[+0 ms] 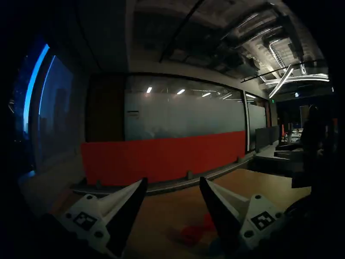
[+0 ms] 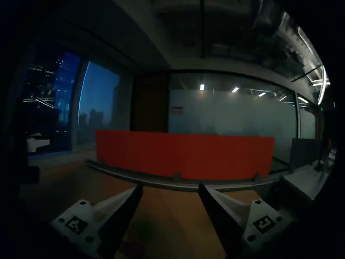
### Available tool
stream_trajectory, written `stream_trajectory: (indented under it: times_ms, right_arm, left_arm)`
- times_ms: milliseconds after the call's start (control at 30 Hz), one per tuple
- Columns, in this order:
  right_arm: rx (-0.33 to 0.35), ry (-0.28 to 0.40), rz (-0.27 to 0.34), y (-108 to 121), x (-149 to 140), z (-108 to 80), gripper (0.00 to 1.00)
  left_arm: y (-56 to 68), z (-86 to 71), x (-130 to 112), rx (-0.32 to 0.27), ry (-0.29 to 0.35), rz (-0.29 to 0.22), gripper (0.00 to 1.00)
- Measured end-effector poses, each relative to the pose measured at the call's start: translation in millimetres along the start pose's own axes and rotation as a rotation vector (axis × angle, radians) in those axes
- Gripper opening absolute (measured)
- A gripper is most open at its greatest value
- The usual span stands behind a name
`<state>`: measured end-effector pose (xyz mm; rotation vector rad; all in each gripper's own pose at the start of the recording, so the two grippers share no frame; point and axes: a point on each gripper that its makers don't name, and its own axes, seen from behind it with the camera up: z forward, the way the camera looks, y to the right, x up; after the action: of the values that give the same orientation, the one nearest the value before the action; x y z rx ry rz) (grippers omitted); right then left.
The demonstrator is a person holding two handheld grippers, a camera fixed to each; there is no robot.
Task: Pour water
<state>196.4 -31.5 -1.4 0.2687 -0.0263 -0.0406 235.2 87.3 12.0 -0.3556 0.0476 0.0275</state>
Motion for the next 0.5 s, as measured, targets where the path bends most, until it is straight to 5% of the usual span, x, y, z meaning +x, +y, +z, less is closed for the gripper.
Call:
stream_trajectory:
  times_ms: [267,500]
  right_arm:
    - [0.192,0.01,0.013,-39.9,15.2,-9.5,0.99]
    - [0.275,-0.014,0.006,-57.2,15.8,-11.5,0.99]
  left_arm:
    - [32.4,-6.3,5.5,-0.171,-0.008,-0.045,0.88]
    - [44.8,-11.0,-3.2,-0.244,-0.042,-0.046,0.88]
